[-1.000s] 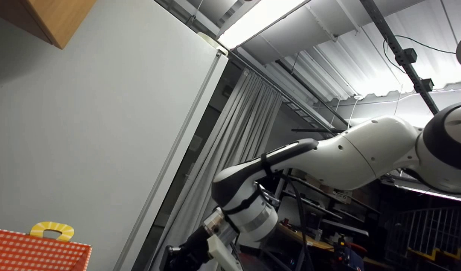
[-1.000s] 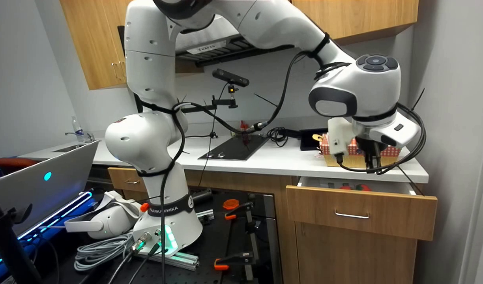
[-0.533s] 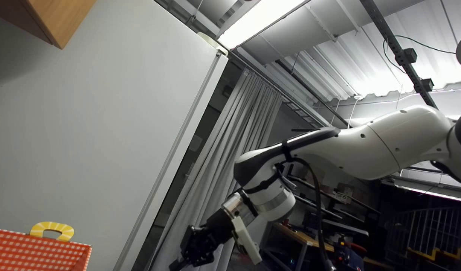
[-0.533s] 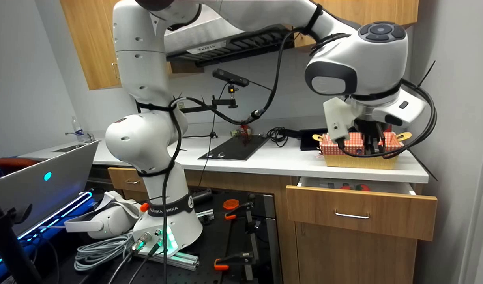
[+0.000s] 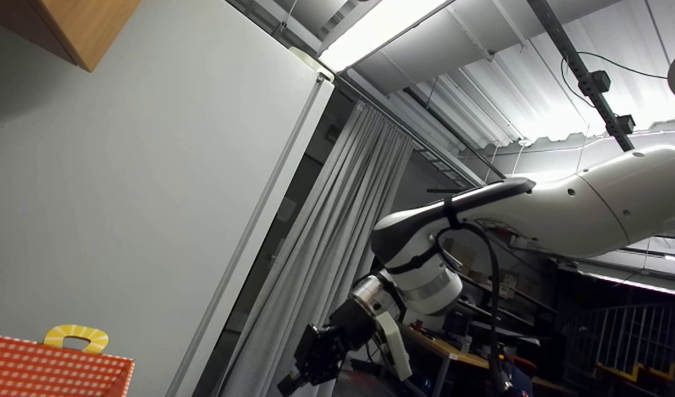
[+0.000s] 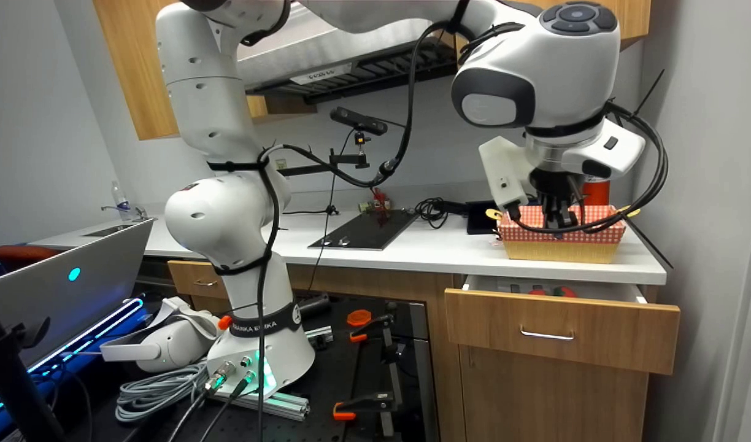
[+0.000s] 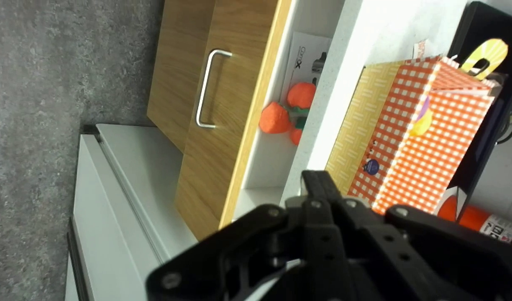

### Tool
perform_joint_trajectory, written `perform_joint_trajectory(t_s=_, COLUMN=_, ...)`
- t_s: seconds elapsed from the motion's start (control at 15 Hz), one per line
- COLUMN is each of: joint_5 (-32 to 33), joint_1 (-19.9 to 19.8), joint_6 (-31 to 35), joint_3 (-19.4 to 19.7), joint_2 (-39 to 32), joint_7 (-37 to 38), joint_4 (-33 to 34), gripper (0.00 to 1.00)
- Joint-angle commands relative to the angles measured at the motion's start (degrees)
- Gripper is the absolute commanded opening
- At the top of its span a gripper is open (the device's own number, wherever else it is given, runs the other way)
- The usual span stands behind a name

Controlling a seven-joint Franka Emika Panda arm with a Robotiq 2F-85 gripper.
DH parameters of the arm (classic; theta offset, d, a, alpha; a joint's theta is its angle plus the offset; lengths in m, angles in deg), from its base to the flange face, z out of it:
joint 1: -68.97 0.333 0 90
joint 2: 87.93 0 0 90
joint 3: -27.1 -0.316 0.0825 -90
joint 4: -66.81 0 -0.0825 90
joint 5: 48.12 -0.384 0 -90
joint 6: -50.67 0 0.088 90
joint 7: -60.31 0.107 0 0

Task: Close the top right drawer partially

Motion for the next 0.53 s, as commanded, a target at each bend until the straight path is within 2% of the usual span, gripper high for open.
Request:
perform_joint_trajectory(t_s=0.0, joint_5=2.37, joint_1=2.05, joint_6=-2.17, joint_3=2.39, joint_2=4.4, joint_7=-2.24, joint_4=-3.73, gripper=0.0)
perform_joint_trajectory(t_s=0.47, joint_5=6.86, joint_1=3.82, joint_6=-2.03, joint_3=3.66, joint_2=7.28, joint_7=-3.24, joint_4=-7.19, gripper=0.0)
